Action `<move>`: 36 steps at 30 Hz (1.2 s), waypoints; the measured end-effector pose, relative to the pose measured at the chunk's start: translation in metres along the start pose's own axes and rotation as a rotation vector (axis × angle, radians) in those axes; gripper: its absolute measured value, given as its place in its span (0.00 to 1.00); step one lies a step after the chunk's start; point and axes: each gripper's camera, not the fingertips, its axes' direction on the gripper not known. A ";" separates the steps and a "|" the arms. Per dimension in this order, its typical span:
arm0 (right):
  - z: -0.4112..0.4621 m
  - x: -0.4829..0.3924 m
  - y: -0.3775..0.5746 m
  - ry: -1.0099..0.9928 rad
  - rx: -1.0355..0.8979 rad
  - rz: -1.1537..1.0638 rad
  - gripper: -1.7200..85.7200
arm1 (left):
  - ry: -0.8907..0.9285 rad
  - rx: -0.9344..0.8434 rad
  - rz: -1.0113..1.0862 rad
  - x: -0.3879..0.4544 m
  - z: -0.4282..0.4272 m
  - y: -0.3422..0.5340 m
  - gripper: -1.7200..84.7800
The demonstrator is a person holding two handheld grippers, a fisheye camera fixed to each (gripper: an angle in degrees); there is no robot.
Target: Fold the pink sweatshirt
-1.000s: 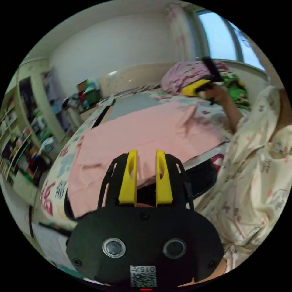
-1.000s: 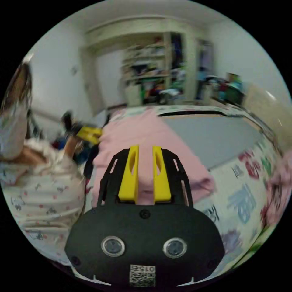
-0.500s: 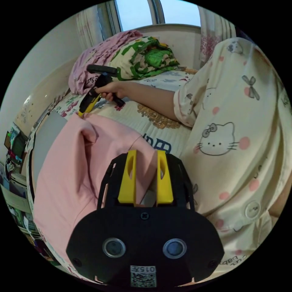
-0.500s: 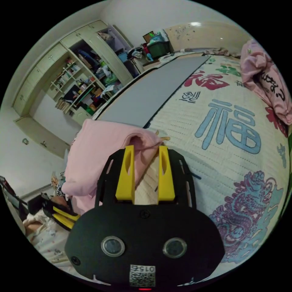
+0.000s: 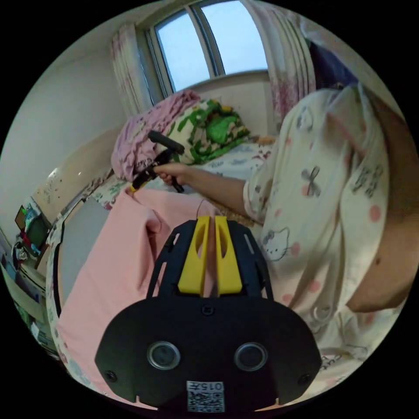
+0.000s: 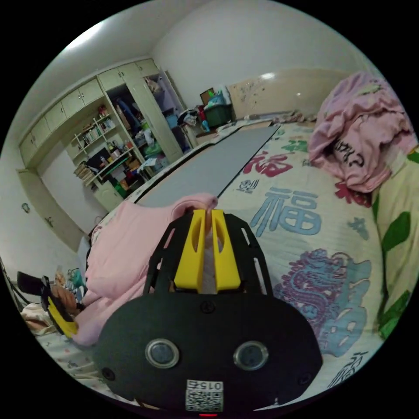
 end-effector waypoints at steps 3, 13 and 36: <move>-0.032 -0.020 0.007 -0.021 0.132 0.014 0.04 | 0.019 0.164 -0.058 -0.001 -0.015 0.030 0.03; 0.038 -0.259 -0.054 0.018 0.151 -0.382 0.04 | -0.266 0.404 -0.371 0.024 -0.094 0.223 0.02; 0.517 -0.680 -0.056 -0.032 -0.451 -0.713 0.12 | -0.670 0.506 -1.232 0.116 -0.096 0.556 0.02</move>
